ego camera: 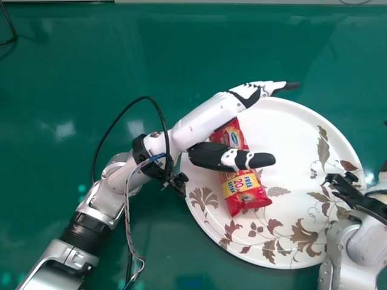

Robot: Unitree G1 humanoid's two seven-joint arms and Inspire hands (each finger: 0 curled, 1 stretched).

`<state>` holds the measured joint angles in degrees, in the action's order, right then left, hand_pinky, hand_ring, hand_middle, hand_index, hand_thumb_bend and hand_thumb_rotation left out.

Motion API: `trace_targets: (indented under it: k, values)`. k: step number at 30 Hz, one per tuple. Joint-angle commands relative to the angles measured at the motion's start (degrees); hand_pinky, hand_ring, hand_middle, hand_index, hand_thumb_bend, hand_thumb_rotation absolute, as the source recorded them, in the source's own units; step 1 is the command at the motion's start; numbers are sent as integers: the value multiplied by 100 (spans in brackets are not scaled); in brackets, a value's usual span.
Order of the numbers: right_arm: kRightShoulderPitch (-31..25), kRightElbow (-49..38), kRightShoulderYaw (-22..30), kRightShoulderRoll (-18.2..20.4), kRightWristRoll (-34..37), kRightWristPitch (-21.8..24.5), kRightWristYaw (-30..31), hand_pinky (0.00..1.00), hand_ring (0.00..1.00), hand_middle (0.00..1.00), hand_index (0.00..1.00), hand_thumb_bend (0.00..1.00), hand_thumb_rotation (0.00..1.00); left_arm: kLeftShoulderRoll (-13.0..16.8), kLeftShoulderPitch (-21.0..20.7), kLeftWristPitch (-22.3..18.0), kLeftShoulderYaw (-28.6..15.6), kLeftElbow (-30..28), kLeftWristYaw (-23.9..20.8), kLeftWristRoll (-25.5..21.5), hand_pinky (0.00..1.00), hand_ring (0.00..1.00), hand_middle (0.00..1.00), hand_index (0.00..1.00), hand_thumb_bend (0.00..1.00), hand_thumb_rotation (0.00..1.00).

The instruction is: Pick up biscuit and place it in the plate

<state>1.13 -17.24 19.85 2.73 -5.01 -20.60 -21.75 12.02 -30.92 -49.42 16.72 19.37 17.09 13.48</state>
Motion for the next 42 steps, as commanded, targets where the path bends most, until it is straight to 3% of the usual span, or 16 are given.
trace_targets:
  k: [1,5,11,28,42]
  values:
    - [-46,33,46,-20,-15,-64,-18,14,43,48,30,52,0,35,-37,4,-55,-2,-28,26,100,100,100,100,100,95]
    - [-47,39,64,-26,-24,-54,-27,14,43,48,30,52,0,126,-77,-70,-137,33,-114,169,100,100,100,100,100,96]
    - [0,95,71,-56,8,-90,-1,15,43,48,30,52,0,260,-110,145,-136,-29,53,-11,100,100,100,100,100,93]
    - [152,207,138,-181,-70,-51,-15,14,43,49,30,52,0,404,-270,-56,-263,159,-270,426,100,100,100,100,100,97]
    - [175,256,96,-148,-158,-114,-31,15,42,49,31,52,0,640,-366,-173,-243,243,-248,400,100,100,100,100,100,96]
